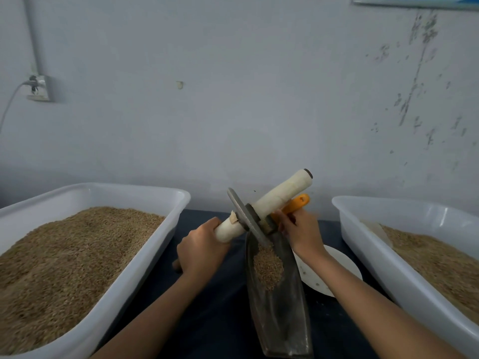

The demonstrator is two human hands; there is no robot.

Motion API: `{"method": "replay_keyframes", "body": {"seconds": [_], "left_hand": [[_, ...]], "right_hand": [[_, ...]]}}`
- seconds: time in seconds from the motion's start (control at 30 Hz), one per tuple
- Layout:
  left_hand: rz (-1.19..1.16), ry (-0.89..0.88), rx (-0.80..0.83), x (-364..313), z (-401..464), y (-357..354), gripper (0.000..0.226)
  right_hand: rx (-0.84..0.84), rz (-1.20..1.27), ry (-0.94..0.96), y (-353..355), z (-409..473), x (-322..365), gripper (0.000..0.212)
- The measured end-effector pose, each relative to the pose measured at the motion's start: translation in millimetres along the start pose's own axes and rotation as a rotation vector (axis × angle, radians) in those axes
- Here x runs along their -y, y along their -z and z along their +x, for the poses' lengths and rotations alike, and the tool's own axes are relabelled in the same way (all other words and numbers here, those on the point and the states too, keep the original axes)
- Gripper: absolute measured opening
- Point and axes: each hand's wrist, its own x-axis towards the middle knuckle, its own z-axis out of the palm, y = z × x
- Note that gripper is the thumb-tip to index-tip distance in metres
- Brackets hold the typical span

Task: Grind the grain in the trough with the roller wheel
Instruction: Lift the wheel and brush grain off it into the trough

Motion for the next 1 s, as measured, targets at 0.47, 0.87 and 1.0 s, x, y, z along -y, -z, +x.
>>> {"method": "replay_keyframes", "body": {"seconds": [0.47,0.87,1.0], "left_hand": [[-0.044,0.014,-0.051,4.4,-2.9,-2.6,0.021],[-0.042,0.054,-0.053,6.8,-3.3,-6.3,0.026],[-0.059,0.06,-0.068,7.3,-3.8,-7.0,0.025]], "right_hand": [[0.052,0.027,-0.017,19.5,-21.5,10.7,0.035],[0.298,-0.121,0.013,16.6,-20.3,15.2,0.03],[-0.004,0.059,0.072,31.6,-26.6,18.4,0.035]]}}
